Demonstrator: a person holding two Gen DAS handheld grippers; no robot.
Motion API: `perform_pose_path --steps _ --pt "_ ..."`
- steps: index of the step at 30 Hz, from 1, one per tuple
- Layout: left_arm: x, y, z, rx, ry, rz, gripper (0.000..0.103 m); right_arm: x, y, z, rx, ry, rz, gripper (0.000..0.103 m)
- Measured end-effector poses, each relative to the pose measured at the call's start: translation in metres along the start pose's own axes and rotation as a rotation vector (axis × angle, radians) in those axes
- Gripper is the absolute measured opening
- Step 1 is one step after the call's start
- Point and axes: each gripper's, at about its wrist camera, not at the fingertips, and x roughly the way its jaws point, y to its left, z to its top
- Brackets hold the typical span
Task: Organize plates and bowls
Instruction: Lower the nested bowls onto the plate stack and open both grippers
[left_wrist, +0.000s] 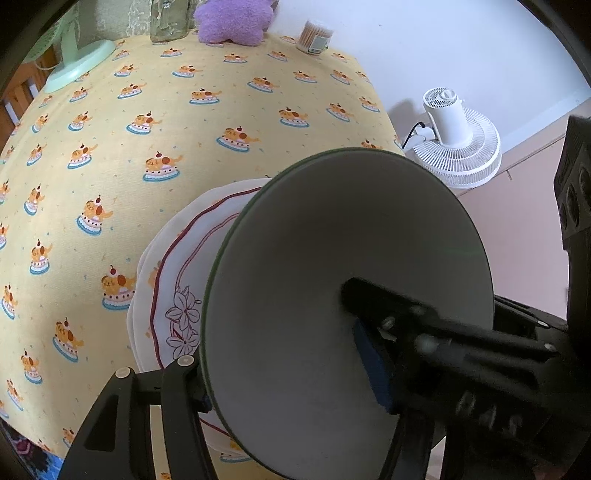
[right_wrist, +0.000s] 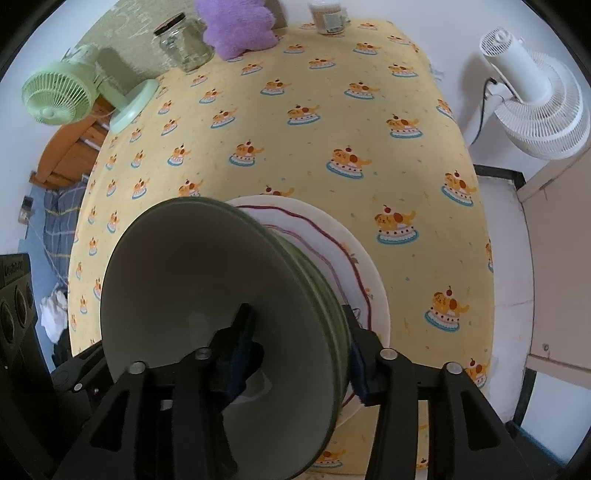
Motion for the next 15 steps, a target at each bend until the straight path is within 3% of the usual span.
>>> perform_pose_path --steps 3,5,8,13,15 --pt "-0.001 -0.002 -0.002 0.004 -0.003 0.018 0.069 -0.001 0.005 -0.002 -0.034 -0.006 0.007 0.066" --pt "-0.006 -0.005 -0.005 0.008 -0.028 0.037 0.081 -0.005 0.007 -0.004 -0.054 -0.025 0.012 0.068" --pt "-0.014 -0.01 -0.009 0.021 -0.07 0.066 0.088 -0.012 0.009 -0.008 -0.079 -0.061 -0.013 0.075" --pt "-0.033 -0.018 -0.015 0.052 -0.127 0.127 0.089 -0.026 0.013 -0.014 -0.096 -0.111 -0.042 0.077" --pt "-0.046 -0.021 -0.02 0.08 -0.172 0.158 0.089 -0.035 0.017 -0.018 -0.097 -0.148 -0.056 0.083"
